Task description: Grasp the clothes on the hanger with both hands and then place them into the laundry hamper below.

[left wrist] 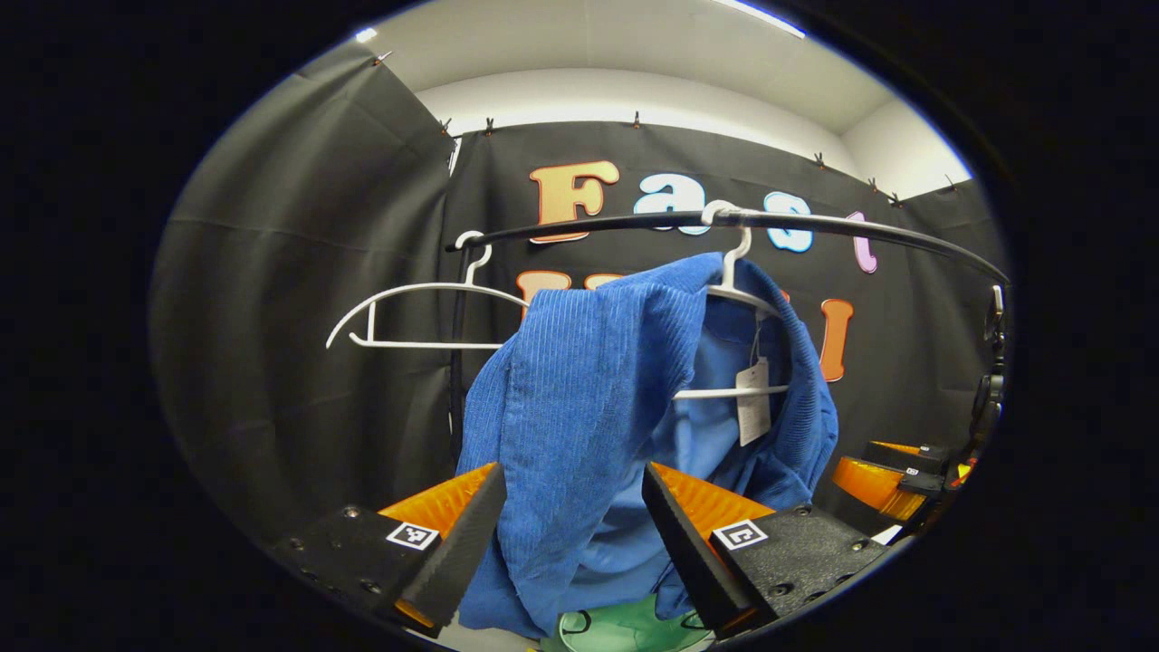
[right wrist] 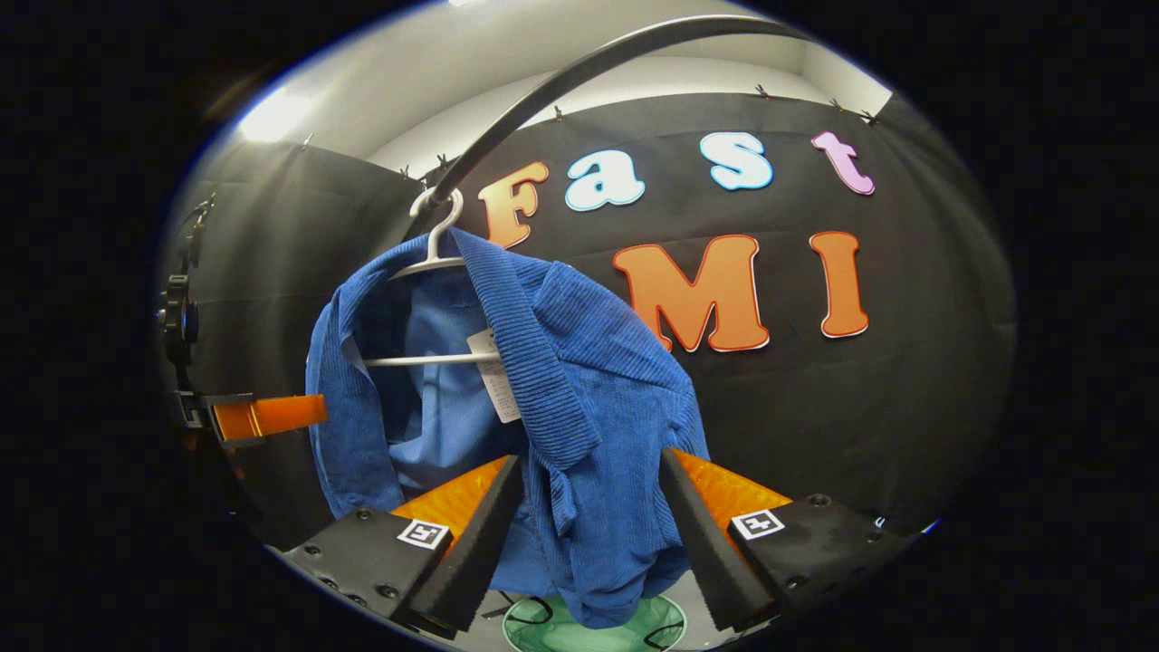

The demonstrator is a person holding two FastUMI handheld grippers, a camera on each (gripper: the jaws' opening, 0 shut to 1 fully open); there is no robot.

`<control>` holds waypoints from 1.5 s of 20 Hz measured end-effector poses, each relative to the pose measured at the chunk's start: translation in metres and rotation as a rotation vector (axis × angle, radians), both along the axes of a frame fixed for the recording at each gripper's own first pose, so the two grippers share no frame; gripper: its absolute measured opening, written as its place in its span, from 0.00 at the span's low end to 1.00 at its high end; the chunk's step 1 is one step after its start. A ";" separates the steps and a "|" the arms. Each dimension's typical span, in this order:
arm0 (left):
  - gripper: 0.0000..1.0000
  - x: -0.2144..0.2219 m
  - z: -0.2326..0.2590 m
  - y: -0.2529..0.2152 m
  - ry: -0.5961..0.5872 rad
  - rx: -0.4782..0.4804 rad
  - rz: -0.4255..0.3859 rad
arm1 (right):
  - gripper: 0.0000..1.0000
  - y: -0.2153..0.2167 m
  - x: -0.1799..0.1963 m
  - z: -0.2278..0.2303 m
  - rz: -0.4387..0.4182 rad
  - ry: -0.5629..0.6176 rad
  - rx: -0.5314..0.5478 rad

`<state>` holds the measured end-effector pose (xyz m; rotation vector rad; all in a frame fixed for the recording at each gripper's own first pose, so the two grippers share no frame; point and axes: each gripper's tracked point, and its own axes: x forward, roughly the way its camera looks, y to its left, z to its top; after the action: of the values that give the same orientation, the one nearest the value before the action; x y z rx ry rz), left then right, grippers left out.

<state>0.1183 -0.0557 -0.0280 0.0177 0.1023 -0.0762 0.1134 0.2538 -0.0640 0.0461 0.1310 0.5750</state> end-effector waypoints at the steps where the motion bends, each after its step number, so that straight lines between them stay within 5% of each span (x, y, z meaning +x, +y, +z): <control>1: 0.95 0.002 -0.002 -0.001 0.006 -0.007 0.002 | 0.98 0.006 0.006 -0.004 0.005 0.007 -0.003; 13: 0.94 0.037 -0.021 0.003 0.037 -0.018 0.049 | 0.93 0.045 0.058 -0.060 0.050 0.128 -0.004; 16: 0.80 0.044 -0.027 0.005 0.052 -0.013 0.051 | 0.54 0.048 0.065 -0.067 0.059 0.157 0.016; 19: 0.54 0.047 -0.027 0.003 0.049 -0.010 0.041 | 0.35 0.048 0.066 -0.062 0.083 0.187 0.070; 20: 0.43 0.046 -0.029 0.003 0.053 -0.008 0.039 | 0.16 0.048 0.064 -0.061 0.103 0.202 0.090; 22: 0.28 0.044 -0.028 0.007 0.054 -0.001 0.051 | 0.08 0.044 0.064 -0.056 0.112 0.212 0.123; 24: 0.02 0.041 -0.029 0.000 0.071 -0.053 0.008 | 0.08 0.043 0.054 -0.050 0.148 0.222 0.153; 27: 0.00 0.031 -0.017 0.003 0.068 -0.106 -0.027 | 0.08 0.053 0.037 -0.025 0.255 0.233 0.268; 30: 0.00 0.029 -0.003 0.005 0.050 -0.086 -0.085 | 0.08 0.044 0.038 0.000 0.267 0.237 0.389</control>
<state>0.1475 -0.0502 -0.0314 -0.0662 0.1485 -0.1664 0.1516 0.2981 -0.0645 0.4809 0.2567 0.8547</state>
